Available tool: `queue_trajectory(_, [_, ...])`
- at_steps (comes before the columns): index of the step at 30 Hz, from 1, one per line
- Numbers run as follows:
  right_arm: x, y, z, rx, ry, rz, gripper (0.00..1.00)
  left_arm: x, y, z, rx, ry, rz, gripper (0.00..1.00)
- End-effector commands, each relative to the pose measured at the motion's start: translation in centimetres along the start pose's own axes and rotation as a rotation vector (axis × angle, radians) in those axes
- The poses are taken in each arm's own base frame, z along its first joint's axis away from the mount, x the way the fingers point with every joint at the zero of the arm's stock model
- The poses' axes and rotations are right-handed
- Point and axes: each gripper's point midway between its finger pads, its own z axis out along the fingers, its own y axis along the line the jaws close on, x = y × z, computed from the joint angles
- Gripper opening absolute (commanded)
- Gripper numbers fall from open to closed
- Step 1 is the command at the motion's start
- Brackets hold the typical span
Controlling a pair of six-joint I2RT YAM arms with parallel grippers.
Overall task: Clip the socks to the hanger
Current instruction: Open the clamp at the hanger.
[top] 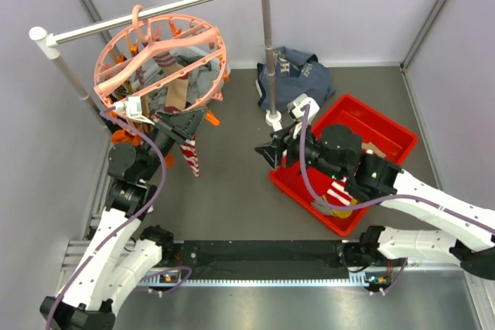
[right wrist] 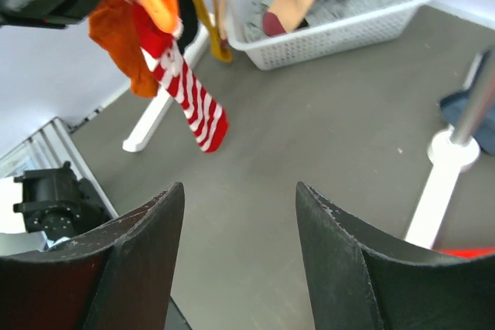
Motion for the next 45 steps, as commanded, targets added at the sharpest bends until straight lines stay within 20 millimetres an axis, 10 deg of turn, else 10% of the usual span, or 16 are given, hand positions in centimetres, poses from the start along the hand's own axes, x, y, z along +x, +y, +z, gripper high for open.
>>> queue_trajectory(1, [-2.1,2.2,1.3,-0.135,-0.149,-0.038,0.58,-1.2,-0.3,0.5,-0.014,-0.026,0.013,0.11])
queue_trajectory(19, [-7.7,5.6,9.9,-0.064,-0.425,-0.492,0.6,-1.4,0.4,1.2,-0.066,-0.011,0.01,0.11])
queue_trajectory(29, [-7.5,6.0,12.0,-0.036,-0.401,-0.56,0.35,-1.5,0.3,1.4,-0.069,-0.011,0.003,0.11])
queue_trajectory(45, [-6.0,6.2,13.4,-0.004,-0.329,-0.613,0.21,-2.2,-0.1,1.2,-0.079,-0.025,-0.001,0.11])
